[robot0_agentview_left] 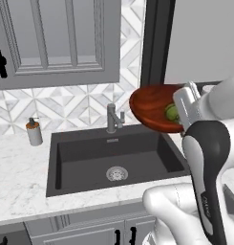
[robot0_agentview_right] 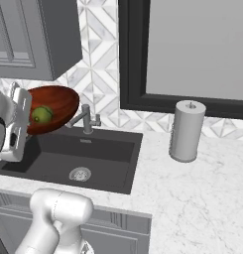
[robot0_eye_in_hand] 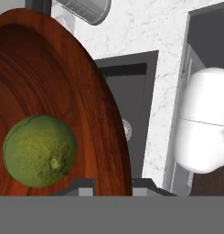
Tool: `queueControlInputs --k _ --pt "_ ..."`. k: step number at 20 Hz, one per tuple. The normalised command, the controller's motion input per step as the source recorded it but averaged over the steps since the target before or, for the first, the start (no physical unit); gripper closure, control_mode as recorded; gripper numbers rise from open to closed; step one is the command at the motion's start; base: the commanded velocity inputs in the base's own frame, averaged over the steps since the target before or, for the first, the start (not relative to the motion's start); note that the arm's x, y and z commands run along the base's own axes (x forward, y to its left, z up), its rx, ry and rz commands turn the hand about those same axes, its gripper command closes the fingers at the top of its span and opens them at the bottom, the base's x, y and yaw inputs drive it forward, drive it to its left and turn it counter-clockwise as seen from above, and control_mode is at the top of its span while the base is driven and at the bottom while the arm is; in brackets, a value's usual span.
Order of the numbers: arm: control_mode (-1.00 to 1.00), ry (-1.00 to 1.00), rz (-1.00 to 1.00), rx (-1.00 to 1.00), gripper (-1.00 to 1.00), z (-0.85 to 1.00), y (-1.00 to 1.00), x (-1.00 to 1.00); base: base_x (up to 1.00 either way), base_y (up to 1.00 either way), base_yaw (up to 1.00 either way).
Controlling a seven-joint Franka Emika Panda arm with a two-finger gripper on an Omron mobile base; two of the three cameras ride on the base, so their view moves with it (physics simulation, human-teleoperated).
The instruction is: Pick the lime from the sink and place it in the bowl. Then pick the bowl and place it in the microwave. Then close the microwave door and press the start button.
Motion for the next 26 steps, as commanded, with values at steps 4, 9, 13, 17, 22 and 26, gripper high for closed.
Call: queueControlInputs --k 4,9,13,17,22,26 --pt "-1.00 -0.21 0.01 0.00 1.00 0.04 -0.31 -0.14 0.00 0.00 0.00" --pt "-1.00 -0.22 0.00 0.00 1.00 0.20 -0.03 -0.14 0.00 0.00 0.00" --pt "1.00 -0.03 0.00 0.00 1.00 0.09 0.00 -0.06 -0.19 0.00 0.00" --pt "1.00 0.00 0.00 0.00 1.00 0.00 0.00 0.00 -0.43 0.14 0.02" --pt "1.00 0.00 0.00 0.00 1.00 0.00 0.00 0.00 -0.79 0.94 0.16" --pt "1.00 0.00 0.00 0.00 1.00 0.00 0.00 0.00 -0.30 1.00 0.42"
